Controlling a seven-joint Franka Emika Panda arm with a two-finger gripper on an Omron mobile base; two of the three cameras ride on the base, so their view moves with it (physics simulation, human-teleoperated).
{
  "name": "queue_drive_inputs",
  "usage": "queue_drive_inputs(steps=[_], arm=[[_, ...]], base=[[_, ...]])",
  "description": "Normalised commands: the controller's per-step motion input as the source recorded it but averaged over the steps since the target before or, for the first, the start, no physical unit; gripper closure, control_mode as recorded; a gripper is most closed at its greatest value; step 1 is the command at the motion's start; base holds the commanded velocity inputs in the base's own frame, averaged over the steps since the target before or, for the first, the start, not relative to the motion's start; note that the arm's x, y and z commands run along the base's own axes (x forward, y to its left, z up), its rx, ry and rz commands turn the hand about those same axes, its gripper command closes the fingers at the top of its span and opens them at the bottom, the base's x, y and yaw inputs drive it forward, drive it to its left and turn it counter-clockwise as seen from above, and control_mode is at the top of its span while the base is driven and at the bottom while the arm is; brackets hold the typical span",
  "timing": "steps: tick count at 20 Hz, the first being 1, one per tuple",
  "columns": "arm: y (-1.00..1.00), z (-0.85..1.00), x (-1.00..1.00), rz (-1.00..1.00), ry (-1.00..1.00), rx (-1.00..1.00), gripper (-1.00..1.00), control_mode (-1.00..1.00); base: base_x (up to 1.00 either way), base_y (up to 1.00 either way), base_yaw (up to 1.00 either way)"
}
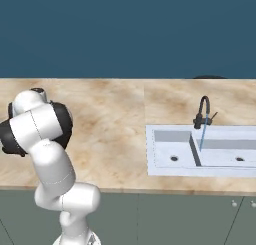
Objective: Take the fish out of the fridge, briefly rinse it in the sink, and place it on the tray next to the sink.
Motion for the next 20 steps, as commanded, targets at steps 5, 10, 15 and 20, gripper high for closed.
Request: queue_drive_inputs(steps=[5,10,15,20], arm=[[0.00,0.09,0.00,0.00,0.00,0.00,-1.00,-1.00],[0.00,0.85,0.04,0.00,0.00,0.00,-1.00,-1.00],[-0.44,1.00,-0.47,-0.04,-0.01,0.06,-1.00,-1.00],[-0.96,0.96,-1.00,-0.04,-0.29,0.17,-1.00,-1.00]], base=[[0.00,0.00,0.00],[0.00,0.00,0.00],[0.00,0.00,0.00],[0.00,0.00,0.00]])
